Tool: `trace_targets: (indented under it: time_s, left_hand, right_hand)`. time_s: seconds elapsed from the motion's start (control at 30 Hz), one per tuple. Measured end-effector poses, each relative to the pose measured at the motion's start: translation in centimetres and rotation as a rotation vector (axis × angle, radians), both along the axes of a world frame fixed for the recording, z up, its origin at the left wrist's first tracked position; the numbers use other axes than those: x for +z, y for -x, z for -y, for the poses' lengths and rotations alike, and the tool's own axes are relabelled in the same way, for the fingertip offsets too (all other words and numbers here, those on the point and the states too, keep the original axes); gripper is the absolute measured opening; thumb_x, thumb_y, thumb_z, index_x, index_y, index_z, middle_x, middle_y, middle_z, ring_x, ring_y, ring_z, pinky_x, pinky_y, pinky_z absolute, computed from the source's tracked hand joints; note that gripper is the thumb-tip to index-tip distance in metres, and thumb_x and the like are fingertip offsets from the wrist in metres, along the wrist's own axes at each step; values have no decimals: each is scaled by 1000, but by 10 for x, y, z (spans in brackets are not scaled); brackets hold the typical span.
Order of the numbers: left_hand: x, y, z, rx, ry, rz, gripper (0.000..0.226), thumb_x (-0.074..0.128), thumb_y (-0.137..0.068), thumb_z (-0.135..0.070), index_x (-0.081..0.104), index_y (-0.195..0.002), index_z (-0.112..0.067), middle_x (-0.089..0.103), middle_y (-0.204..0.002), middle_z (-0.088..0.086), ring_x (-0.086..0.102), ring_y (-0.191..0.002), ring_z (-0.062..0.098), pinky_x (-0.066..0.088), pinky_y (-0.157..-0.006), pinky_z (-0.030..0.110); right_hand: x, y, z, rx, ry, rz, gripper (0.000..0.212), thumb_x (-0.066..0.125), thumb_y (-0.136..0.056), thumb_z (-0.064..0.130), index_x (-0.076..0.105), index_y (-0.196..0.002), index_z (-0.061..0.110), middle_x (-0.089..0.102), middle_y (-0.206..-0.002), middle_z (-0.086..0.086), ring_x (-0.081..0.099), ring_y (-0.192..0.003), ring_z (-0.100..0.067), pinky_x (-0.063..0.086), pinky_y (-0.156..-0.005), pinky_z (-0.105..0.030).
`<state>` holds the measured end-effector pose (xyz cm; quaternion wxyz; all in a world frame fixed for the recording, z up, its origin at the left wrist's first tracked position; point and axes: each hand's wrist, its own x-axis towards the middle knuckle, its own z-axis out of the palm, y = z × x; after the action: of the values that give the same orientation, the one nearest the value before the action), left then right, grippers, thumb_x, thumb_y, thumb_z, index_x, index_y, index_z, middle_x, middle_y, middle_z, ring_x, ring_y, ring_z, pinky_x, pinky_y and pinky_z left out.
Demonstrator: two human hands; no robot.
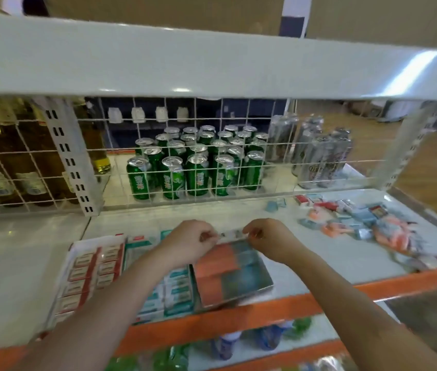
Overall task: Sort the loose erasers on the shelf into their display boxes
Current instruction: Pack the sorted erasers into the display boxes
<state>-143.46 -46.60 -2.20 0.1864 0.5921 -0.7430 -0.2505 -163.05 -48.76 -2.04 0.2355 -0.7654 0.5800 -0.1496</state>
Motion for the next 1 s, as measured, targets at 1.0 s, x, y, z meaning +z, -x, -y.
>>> trace_targets:
  time_s: [1.0]
  left_hand:
    - [-63, 266, 110, 52, 57, 102, 43, 61, -85, -30, 55, -125, -17, 48, -122, 7, 48, -115, 23, 40, -98, 34]
  right_hand:
    - [-35, 231, 89, -88, -9, -172, 24, 49, -92, 14, 64, -111, 12, 63, -111, -9, 59, -103, -26, 45, -84, -28]
